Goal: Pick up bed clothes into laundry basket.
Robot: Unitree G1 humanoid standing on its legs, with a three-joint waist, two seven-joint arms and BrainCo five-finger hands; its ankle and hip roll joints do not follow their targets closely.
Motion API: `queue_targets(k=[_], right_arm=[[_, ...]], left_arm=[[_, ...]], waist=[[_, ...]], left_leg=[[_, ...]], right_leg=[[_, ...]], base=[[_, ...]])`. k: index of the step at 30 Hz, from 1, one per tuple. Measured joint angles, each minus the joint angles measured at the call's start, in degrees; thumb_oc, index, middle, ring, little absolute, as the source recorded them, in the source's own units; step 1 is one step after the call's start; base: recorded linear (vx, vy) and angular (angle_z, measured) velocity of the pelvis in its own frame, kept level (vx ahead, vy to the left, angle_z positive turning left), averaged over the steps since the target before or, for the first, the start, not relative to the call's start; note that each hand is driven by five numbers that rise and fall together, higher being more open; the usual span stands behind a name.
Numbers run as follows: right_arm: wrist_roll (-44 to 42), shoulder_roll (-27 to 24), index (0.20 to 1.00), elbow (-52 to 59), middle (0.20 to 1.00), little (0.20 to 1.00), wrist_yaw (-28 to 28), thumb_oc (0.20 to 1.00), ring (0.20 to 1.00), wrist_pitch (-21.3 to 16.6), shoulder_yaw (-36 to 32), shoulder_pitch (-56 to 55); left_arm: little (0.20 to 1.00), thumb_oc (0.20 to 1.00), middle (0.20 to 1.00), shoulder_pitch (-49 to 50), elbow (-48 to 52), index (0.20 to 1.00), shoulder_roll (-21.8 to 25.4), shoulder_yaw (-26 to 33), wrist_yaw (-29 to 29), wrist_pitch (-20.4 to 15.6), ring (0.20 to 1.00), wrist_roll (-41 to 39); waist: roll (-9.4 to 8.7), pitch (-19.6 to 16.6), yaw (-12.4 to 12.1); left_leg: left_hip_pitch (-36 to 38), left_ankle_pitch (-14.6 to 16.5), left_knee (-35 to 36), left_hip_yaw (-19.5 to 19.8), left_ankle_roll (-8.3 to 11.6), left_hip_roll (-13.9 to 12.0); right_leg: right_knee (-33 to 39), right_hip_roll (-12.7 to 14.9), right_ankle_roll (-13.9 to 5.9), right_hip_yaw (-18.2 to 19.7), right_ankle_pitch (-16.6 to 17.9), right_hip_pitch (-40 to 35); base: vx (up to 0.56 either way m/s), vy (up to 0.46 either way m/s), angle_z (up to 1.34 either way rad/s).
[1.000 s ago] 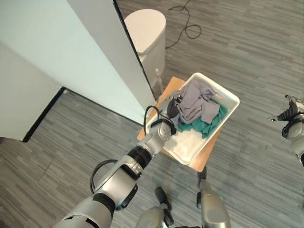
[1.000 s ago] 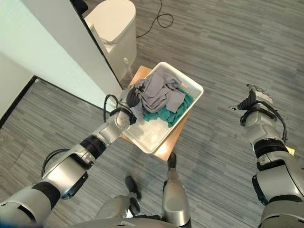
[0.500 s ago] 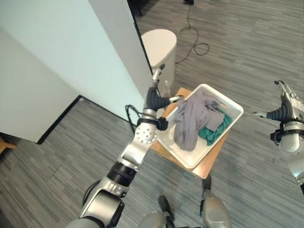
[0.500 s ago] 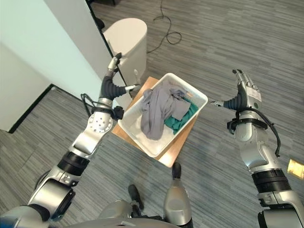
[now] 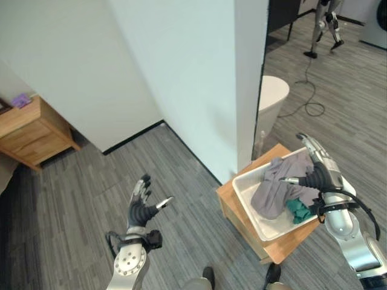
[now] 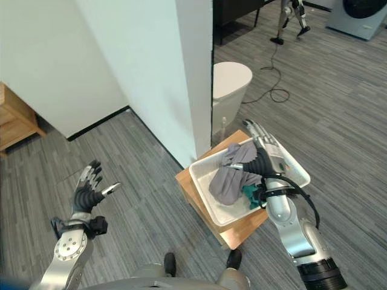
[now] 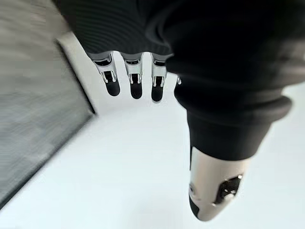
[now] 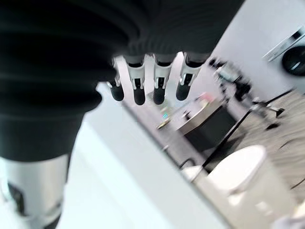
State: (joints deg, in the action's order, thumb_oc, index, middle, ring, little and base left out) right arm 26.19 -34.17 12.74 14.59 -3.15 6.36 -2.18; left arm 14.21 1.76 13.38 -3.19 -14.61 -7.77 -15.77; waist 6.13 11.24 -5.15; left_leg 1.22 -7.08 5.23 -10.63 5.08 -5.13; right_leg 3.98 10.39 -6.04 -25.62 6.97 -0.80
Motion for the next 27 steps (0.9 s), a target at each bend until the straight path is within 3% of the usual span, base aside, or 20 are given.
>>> queue_targets(k=[1,2,3,4,5,7,8,10,12,13,14,15,18,19,20,21,22,23,24,27], right_arm=[[0.1,-0.5,1.0,0.1,1.0,1.0,-0.4,1.0,1.0,0.0,0.0,0.3],[0.2,-0.7,1.0,-0.2,1.0,1.0,-0.7,1.0,1.0,0.2,1.1,1.7],[0.3,0.5,1.0,0.1,1.0,1.0,-0.7,1.0,1.0,0.2,1.6,2.2],[0.3,1.5,1.0,0.9,1.0,1.0,-0.8,1.0,1.0,0.1,1.3,1.8],[0.3,2.1,1.0,2.0,1.0,1.0,-0.8,1.0,1.0,0.1,0.8,0.4],[0.3,1.9,1.0,3.6,1.0,1.0,-0.6,1.0,1.0,-0.1,-1.3,-2.0],[0.3,1.4,1.0,4.3,1.0,1.0,-0.2,1.0,1.0,0.0,-2.7,-3.4],[0.3,1.7,1.0,4.1,1.0,1.0,-0.5,1.0,1.0,0.5,-3.8,-4.6],[0.3,2.2,1.0,2.9,1.0,1.0,-1.1,1.0,1.0,0.4,-3.3,-1.2],[0.3,2.2,1.0,1.7,1.0,1.0,-1.1,1.0,1.0,0.1,-3.5,0.4],[0.3,3.3,1.0,0.9,1.0,1.0,-1.1,1.0,1.0,-0.1,-3.8,1.7],[0.1,4.6,1.0,1.6,1.0,1.0,-0.7,1.0,1.0,0.6,-5.2,1.8],[0.1,2.3,1.0,1.9,1.0,1.0,-0.2,1.0,1.0,1.8,-7.8,0.1],[0.0,1.8,1.0,1.9,1.0,1.0,0.2,1.0,1.0,2.1,-9.0,-1.0],[-0.1,1.3,1.0,1.8,1.0,1.0,0.3,1.0,1.0,2.3,-9.8,-2.3],[-0.1,2.4,1.0,1.5,1.0,1.0,0.2,1.0,1.0,1.9,-9.0,-2.4],[-0.1,3.5,1.0,1.7,1.0,1.0,-0.2,1.0,1.0,1.7,-5.8,-3.7],[-0.1,4.2,1.0,1.6,1.0,1.0,-0.5,1.0,1.0,1.8,-5.4,-4.6],[0.0,4.8,1.0,0.5,1.0,1.0,-0.6,1.0,1.0,1.9,-5.5,-4.8],[0.0,7.8,1.0,-0.1,1.0,1.0,-0.6,1.0,1.0,3.3,-5.2,-4.3]], left_arm=[[1.0,1.0,1.0,-2.1,-0.1,1.0,0.2,-1.0,0.2,-0.1,1.0,-0.8],[1.0,1.0,1.0,-2.2,0.2,1.0,0.1,-1.1,0.7,-0.5,1.0,-1.1],[1.0,1.0,1.0,-2.7,-0.3,1.0,0.9,-1.0,1.3,-0.5,1.0,-1.5],[1.0,1.0,1.0,-2.7,-0.3,1.0,1.3,-0.9,1.7,-0.5,1.0,-1.8],[1.0,1.0,1.0,-2.2,-0.3,1.0,1.5,-0.9,2.4,-0.5,1.0,-2.0],[1.0,1.0,1.0,-0.9,-0.3,1.0,1.2,-1.1,3.2,-0.6,1.0,-2.1],[1.0,1.0,1.0,-0.7,-0.3,1.0,0.9,-1.0,3.8,-0.7,1.0,-2.1],[1.0,1.0,1.0,-4.5,-0.1,1.0,1.1,-1.0,3.9,-0.7,1.0,-2.2],[1.0,1.0,1.0,-7.0,-0.4,1.0,2.0,-1.2,3.9,-0.5,1.0,-2.8],[1.0,1.0,1.0,-7.7,-0.5,1.0,2.3,-2.1,3.9,-0.4,1.0,-4.0],[1.0,1.0,1.0,-8.1,-0.5,1.0,3.0,-2.4,3.8,-0.4,1.0,-4.3],[1.0,1.0,1.0,-9.0,-0.3,1.0,4.4,-3.8,4.3,-0.3,1.0,-4.3],[1.0,1.0,1.0,-10.3,-0.2,1.0,3.1,-7.9,5.2,-0.2,1.0,-4.2],[1.0,1.0,1.0,-10.9,-0.2,1.0,2.0,-9.2,5.6,-0.1,1.0,-4.2],[1.0,1.0,1.0,-11.9,0.3,1.0,-0.4,-10.5,6.0,-0.2,1.0,-4.2],[1.0,1.0,1.0,-11.8,0.1,1.0,-0.5,-10.2,6.1,-0.4,1.0,-4.1],[1.0,1.0,1.0,-12.0,-0.1,1.0,0.4,-8.4,6.0,0.3,1.0,-4.1],[1.0,1.0,1.0,-12.5,-0.4,1.0,1.0,-8.0,6.1,0.6,1.0,-4.1],[1.0,1.0,1.0,-12.3,-1.2,1.0,0.7,-8.0,6.1,1.0,1.0,-3.9],[1.0,1.0,1.0,-11.8,-0.4,1.0,3.7,-10.5,6.3,1.3,1.0,-2.4]], waist=[[-0.41,0.6,0.5],[-0.84,1.0,-1.0],[-2.32,2.0,-0.7],[-4.67,3.2,0.7],[-6.13,3.4,2.2],[-5.28,2.8,4.6],[-3.16,1.5,6.0],[-2.25,1.4,9.1],[-2.63,2.5,7.4],[-3.11,2.6,7.2],[-4.82,1.5,9.0],[-5.78,1.7,10.9],[-3.52,1.2,13.1],[-2.82,1.1,14.5],[-1.56,1.3,15.2],[-1.82,1.3,14.7],[-3.14,1.1,14.7],[-4.65,1.3,15.5],[-4.72,1.1,15.7],[-6.55,1.4,14.3]], left_leg=[[-1.5,-0.8,-0.1,-3.8,0.62,-0.1],[-2.1,4.5,-1.8,-10.7,-5.16,-1.2],[-2.5,7.7,-7.8,-18.2,-7.86,-2.6],[-2.8,9.1,-14.9,-21.3,-5.91,-3.6],[-2.2,10.5,-21.1,-21.7,-3.47,-4.0],[-0.9,12.0,-30.9,-18.4,-0.61,-6.1],[0.2,12.9,-26.8,-16.4,-0.67,-4.9],[2.5,12.8,-14.1,-13.7,-1.68,-1.8],[3.5,10.1,-8.0,-13.6,-2.83,-1.1],[3.3,9.0,-6.6,-12.3,-1.7,-0.6],[5.3,13.7,-3.9,-20.3,1.97,-1.1],[5.4,12.5,-8.2,-27.9,-0.18,-4.0],[11.4,8.6,-11.2,-32.8,0.12,-8.7],[12.4,5.5,-10.1,-34.6,-1.71,-8.6],[15.4,5.2,-6.0,-34.4,-1.94,-5.2],[15.3,6.0,-5.4,-33.9,-2.74,-4.7],[14.7,6.1,-3.7,-33.8,-2.54,-3.3],[14.6,6.1,-3.1,-32.6,-2.5,-2.4],[14.1,6.1,-2.5,-32.0,-2.38,-2.2],[13.2,7.6,-2.7,-28.5,-0.96,-0.5]], right_leg=[[0.5,0.5,0.47,-1.3,-0.7,-0.2],[-0.8,0.7,2.06,-2.2,0.0,0.6],[-2.4,3.4,2.21,-3.3,0.0,0.4],[-2.8,6.1,2.36,-5.7,-0.5,-0.9],[-2.8,8.1,1.68,-7.2,-1.0,-2.9],[-3.6,9.9,0.01,-8.5,-2.0,-5.3],[-5.7,9.6,-1.66,-7.4,-3.1,-4.2],[-12.1,10.3,-1.73,-8.2,-5.7,0.1],[-15.0,8.8,-1.64,-9.9,-6.3,2.5],[-12.4,6.4,0.78,-9.9,-5.8,1.6],[-7.0,7.5,0.2,-12.5,-2.3,-1.1],[-6.2,9.1,1.58,-15.2,-0.9,-1.7],[-7.9,11.6,1.3,-17.2,-0.5,-4.3],[-9.8,13.2,1.28,-18.4,-0.5,-5.5],[-21.5,19.0,0.5,-18.4,-3.4,-1.1],[-24.1,19.4,-0.51,-18.3,-6.3,1.2],[-19.7,16.5,0.62,-19.0,-6.1,3.8],[-16.2,14.6,3.33,-17.1,-2.4,3.7],[-15.0,13.9,3.37,-17.5,0.3,2.7],[-15.2,16.5,2.56,-17.5,2.5,1.3]], base=[[-0.25,-0.195,1.35],[-0.16,-0.164,0.77],[-0.1,-0.126,0.53],[-0.08,-0.08,0.93],[-0.06,-0.052,1.06],[-0.1,0.054,0.8],[-0.12,0.099,1.07],[-0.04,0.084,1.1],[-0.22,0.181,0.11],[-0.28,0.222,0.28],[-0.13,0.116,0.79],[-0.14,0.119,0.87],[-0.14,0.154,0.67],[-0.18,0.275,1.06],[-0.2,0.252,0.66],[-0.26,0.331,0.37],[-0.2,0.296,0.35],[-0.2,0.312,0.65],[-0.16,0.284,0.57],[-0.1,0.232,0.53]])
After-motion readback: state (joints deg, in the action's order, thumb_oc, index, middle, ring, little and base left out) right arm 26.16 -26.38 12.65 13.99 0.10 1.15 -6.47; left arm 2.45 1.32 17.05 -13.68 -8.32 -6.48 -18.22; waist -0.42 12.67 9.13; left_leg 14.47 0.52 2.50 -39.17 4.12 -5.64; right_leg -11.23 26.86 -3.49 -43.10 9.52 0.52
